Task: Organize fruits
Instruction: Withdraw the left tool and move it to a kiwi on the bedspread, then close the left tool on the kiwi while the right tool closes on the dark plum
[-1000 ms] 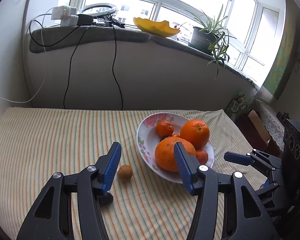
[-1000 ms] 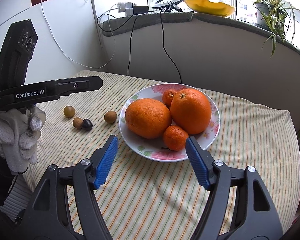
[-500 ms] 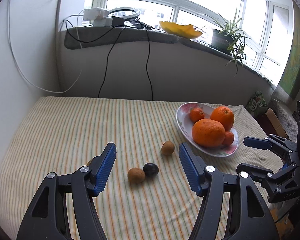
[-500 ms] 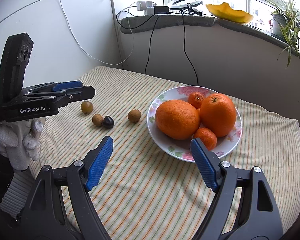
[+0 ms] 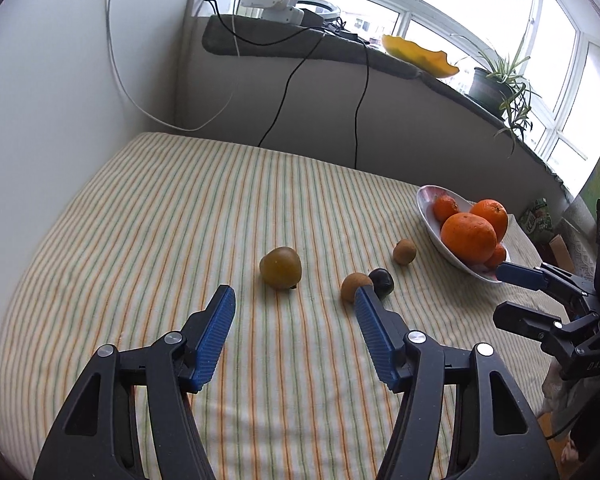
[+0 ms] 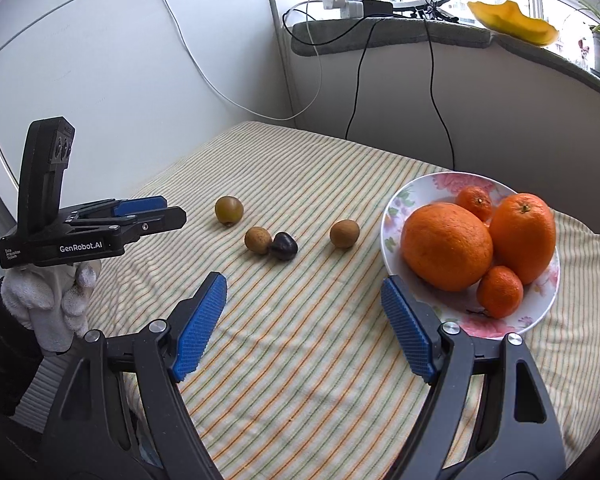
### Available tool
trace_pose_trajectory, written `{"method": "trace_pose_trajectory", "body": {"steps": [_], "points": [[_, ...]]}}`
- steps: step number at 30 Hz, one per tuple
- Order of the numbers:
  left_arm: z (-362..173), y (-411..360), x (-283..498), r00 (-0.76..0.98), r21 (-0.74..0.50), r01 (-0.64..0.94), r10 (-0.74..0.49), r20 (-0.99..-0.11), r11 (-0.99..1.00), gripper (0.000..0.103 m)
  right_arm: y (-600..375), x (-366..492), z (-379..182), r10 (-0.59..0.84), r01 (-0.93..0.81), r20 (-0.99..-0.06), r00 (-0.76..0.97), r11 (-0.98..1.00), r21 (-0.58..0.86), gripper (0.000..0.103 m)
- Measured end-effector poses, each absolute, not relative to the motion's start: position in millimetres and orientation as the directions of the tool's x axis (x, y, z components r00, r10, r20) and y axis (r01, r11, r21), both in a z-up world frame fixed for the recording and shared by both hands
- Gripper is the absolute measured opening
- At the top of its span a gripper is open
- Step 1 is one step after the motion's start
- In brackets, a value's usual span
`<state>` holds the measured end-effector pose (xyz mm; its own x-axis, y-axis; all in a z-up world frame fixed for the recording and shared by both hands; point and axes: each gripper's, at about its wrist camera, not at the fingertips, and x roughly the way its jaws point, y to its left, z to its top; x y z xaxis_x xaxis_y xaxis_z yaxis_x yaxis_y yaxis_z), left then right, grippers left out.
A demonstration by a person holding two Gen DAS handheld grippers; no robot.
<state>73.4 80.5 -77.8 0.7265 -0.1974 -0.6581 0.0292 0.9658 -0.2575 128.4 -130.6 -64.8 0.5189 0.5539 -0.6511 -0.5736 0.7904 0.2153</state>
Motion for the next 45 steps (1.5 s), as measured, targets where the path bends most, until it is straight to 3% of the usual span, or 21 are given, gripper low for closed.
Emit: {"method": "trace_pose_trajectory", "body": {"steps": [4,14,43,45], "points": [[-81.2,83.8,79.4,0.723,-0.277,0.030,-0.212,-0.658,0.960,0.053,-119.0,135.4,-72.3,0.583,-0.575,-0.655,0.481,0.774,0.266,0.064],[-91.2,88.2,95.1,0.701,-0.301,0.039,-0.241,-0.671,0.953,0.043,-93.2,162.2,-94.3,0.572,-0.551,-0.682,0.455,0.783,0.289,0.049],[-109.7,92.4,125.9,0.651,-0.298,0.034,-0.247,-0.718,0.954,0.041,-65.4,201.4,-120.2,0.579,-0.547,-0.722,0.379,0.769,0.330,0.032],[-111.2,92.5,127.0,0.644,-0.295,0.034,-0.247,-0.724,0.955,0.031,-62.6,202.4,-120.4,0.586,-0.552,-0.720,0.373,0.763,0.335,0.027]]}}
